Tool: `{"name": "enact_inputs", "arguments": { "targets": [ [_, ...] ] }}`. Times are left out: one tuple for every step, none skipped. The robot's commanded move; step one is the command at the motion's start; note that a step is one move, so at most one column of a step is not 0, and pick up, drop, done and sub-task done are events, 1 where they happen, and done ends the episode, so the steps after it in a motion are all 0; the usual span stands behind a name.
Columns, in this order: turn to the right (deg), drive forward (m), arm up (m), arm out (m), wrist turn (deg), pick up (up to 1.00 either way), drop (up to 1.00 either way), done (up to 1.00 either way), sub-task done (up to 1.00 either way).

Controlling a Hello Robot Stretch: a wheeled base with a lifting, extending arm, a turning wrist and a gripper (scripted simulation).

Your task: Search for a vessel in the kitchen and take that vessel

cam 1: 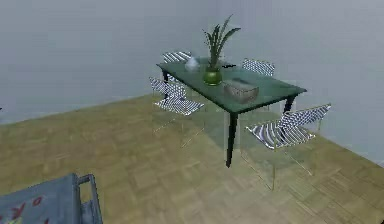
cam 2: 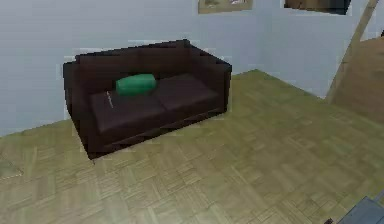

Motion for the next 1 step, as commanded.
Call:
{"name": "enact_inputs", "arguments": {
  "targets": [
    [45.0, 0.0, 0.0, 0.0, 0.0, 0.0, 0.0, 0.0, 0.0]
  ]
}}
